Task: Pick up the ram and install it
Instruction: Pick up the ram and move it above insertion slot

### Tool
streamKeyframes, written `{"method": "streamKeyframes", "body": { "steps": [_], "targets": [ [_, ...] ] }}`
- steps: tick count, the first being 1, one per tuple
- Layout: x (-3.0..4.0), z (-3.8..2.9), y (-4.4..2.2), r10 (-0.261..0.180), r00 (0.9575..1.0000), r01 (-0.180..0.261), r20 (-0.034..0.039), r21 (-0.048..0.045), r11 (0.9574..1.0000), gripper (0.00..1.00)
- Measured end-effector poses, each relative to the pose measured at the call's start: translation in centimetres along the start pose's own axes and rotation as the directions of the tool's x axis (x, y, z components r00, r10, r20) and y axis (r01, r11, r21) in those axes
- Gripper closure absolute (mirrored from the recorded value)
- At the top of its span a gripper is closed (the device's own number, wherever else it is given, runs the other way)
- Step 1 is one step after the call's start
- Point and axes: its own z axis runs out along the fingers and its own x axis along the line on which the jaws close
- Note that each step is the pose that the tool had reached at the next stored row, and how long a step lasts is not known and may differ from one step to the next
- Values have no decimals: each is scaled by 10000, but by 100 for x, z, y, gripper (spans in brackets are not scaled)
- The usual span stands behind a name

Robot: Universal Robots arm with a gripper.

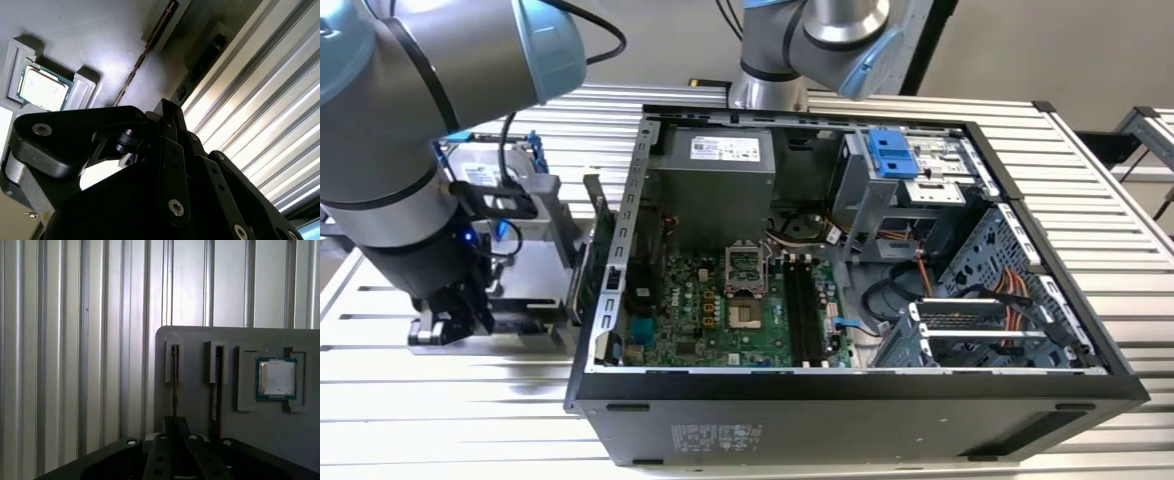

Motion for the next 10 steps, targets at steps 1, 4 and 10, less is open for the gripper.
{"method": "streamKeyframes", "body": {
  "steps": [1, 4, 10],
  "targets": [
    [0, -8, 0, 0, 10000, 0, 0, -1, 10000, 100],
    [0, -31, 1, 0, 10000, 0, 1, 0, 10000, 100],
    [0, -68, 3, 0, 10000, 0, 1, 1, 10000, 100]
  ]
}}
